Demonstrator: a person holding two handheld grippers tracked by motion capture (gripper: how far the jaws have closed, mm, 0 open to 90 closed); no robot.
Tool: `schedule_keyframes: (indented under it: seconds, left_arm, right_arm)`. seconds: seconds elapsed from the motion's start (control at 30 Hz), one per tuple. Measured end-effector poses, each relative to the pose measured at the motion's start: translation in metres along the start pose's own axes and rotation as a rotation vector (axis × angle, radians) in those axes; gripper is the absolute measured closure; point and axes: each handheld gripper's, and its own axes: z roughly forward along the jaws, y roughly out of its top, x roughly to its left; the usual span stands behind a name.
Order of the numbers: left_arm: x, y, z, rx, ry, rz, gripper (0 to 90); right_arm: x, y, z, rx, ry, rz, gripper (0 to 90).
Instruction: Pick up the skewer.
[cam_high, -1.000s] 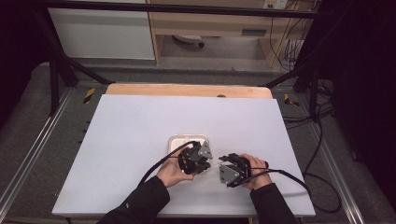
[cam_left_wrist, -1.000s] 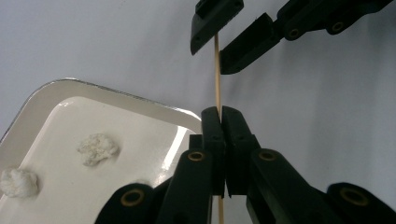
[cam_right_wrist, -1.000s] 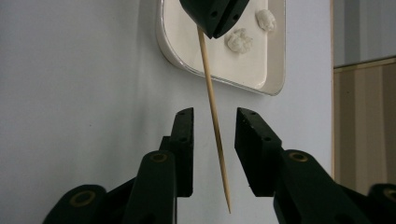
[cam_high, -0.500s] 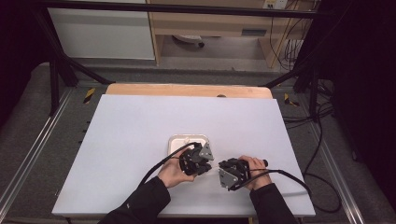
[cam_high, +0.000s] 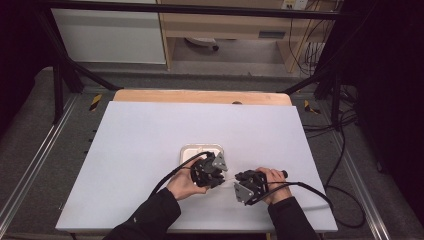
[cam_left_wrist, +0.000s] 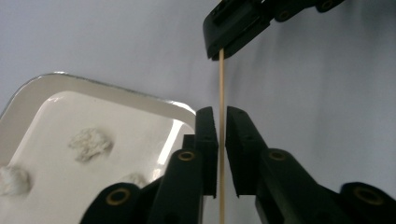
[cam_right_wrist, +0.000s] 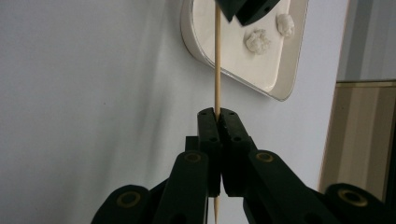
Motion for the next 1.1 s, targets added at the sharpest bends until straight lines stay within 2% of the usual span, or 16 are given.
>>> schedule_keyframes:
  seconds: [0.1,0.17,0.3,0.47,0.57,0.73,0.87,1.1]
  left_arm:
    - [0.002,-0.002,-0.002,0.037,0.009,-0.011,74.1]
    - [0.002,-0.002,-0.001,0.073,0.012,-0.009,72.4]
    - [0.001,-0.002,0.002,0.126,0.008,-0.004,72.1]
    - [0.000,-0.002,0.006,0.166,-0.010,-0.005,77.6]
    - [-0.002,0.000,0.007,0.187,-0.005,0.008,82.3]
    - [-0.004,0.002,0.009,0.195,0.003,0.017,87.4]
    - [-0.006,0.003,0.009,0.198,0.012,0.024,88.0]
    - [-0.008,0.003,0.007,0.188,0.035,0.029,88.7]
  right_arm:
    - [0.000,0.000,0.001,0.004,0.003,0.004,88.9]
    - [0.001,0.002,0.003,0.016,0.007,-0.014,88.9]
    - [0.001,0.004,0.004,0.024,0.011,-0.022,89.0]
    - [0.000,0.006,0.004,0.029,0.012,-0.031,88.9]
    - [-0.001,0.007,0.003,0.028,0.008,-0.040,88.9]
    - [-0.002,0.008,0.001,0.024,0.003,-0.036,89.0]
    - [-0.002,0.008,-0.001,0.027,0.000,-0.042,88.9]
    - [-0.003,0.008,-0.004,0.024,-0.007,-0.022,88.2]
